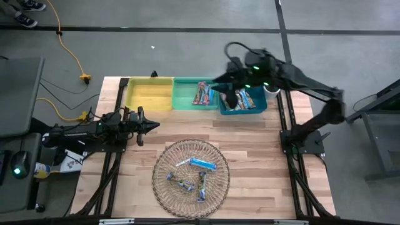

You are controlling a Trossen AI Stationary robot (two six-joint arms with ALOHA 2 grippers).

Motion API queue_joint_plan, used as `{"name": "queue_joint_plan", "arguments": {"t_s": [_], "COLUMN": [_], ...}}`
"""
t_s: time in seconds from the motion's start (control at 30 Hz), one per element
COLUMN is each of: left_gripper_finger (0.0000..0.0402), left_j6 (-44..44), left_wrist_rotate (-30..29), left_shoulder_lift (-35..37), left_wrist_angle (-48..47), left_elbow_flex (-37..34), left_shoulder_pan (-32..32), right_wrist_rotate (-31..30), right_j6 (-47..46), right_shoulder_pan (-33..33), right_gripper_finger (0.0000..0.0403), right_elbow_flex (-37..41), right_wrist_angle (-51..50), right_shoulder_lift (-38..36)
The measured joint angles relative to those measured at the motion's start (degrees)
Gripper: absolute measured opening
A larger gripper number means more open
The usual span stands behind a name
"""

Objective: Pick and place Granola Bars by type
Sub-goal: Put the blue granola bar into the yellow bin

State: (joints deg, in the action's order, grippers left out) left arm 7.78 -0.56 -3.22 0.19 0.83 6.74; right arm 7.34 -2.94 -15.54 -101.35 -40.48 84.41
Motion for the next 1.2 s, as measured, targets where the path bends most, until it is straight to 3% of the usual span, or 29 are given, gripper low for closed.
{"name": "queue_joint_plan", "arguments": {"t_s": [0.27, 0.47, 0.97, 1.2], "left_gripper_finger": [0.0000, 0.0000, 0.0000, 0.0000], "left_j6": [0.01, 0.01, 0.01, 0.01], "left_wrist_rotate": [0.00, 0.00, 0.00, 0.00], "left_shoulder_lift": [-0.01, 0.00, 0.00, -0.01], "left_wrist_angle": [0.00, 0.00, 0.00, 0.00], "left_elbow_flex": [0.01, -0.01, 0.00, 0.00], "left_shoulder_pan": [0.00, 0.00, 0.00, 0.00], "right_wrist_rotate": [-0.46, -0.78, -10.47, -17.61], "right_j6": [-6.58, -10.91, -16.76, -19.02], "right_shoulder_pan": [5.19, 13.82, 30.19, 36.29], "right_gripper_finger": [0.0129, 0.0129, 0.0129, 0.0129], "right_elbow_flex": [22.52, 37.50, 59.88, 62.69], "right_wrist_angle": [12.96, 22.91, 50.05, 51.72], "right_shoulder_lift": [-16.44, -22.72, -23.61, -22.40]}}
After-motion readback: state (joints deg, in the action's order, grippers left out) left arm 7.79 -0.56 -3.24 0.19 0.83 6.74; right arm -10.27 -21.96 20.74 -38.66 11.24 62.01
